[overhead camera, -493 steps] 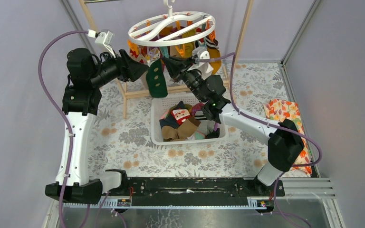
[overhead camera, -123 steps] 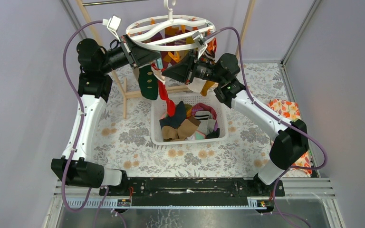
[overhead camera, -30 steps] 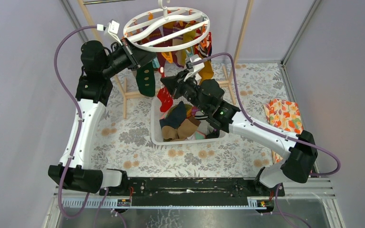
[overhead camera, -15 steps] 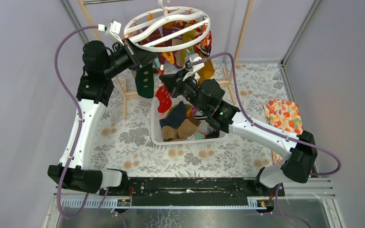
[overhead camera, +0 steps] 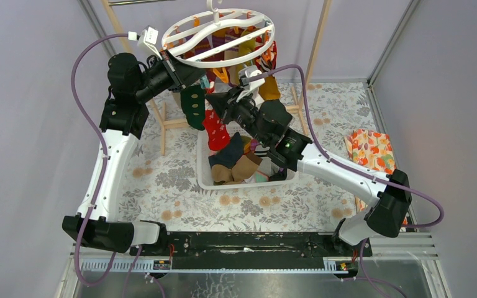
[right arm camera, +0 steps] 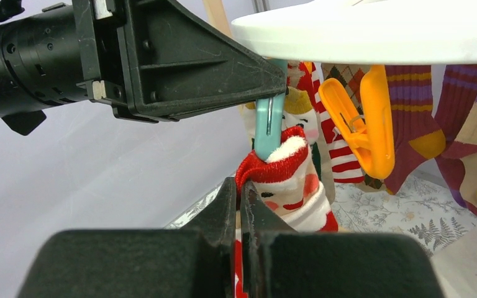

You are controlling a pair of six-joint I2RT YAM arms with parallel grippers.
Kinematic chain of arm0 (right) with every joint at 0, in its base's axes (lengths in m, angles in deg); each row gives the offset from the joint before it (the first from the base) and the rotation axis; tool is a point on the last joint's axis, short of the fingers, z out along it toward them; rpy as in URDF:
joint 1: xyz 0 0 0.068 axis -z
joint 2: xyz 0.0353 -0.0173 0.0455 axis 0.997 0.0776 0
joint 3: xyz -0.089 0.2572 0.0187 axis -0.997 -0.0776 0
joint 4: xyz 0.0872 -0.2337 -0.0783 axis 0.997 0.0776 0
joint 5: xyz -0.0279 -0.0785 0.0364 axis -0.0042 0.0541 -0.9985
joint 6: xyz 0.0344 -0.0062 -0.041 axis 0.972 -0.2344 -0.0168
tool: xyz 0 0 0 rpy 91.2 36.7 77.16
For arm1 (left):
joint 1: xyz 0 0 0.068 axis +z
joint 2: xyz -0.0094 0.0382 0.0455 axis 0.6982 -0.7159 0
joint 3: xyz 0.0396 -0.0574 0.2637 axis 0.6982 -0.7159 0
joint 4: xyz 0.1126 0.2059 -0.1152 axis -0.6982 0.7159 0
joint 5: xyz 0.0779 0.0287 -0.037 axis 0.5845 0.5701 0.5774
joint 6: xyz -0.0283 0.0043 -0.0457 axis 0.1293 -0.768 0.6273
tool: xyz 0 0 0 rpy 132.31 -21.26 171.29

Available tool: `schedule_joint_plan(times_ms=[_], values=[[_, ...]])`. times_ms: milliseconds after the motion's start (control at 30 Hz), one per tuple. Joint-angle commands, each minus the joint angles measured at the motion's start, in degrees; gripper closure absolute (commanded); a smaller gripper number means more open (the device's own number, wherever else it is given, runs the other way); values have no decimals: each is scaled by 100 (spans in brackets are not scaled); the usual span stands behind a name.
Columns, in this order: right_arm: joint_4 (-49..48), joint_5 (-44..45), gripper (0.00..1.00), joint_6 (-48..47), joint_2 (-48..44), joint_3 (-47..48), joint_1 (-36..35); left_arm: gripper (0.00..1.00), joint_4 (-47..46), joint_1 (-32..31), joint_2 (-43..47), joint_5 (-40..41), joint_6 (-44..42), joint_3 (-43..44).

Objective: Clip the socks to the hanger
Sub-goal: Clamp the sock onto the hanger.

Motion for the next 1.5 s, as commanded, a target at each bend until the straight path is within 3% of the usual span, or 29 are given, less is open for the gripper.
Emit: schedule_joint_plan(times_ms=[0, 433, 1467], values=[[-190, 70, 100, -113, -117, 80, -52, 100, 113, -33, 51, 80, -88, 206], [-191, 157, 100, -210, -260, -79, -52, 100, 138, -33, 32, 54, -86, 318], [-90, 59, 100, -392, 99, 636, -52, 100, 170, -33, 58, -2, -134, 192]])
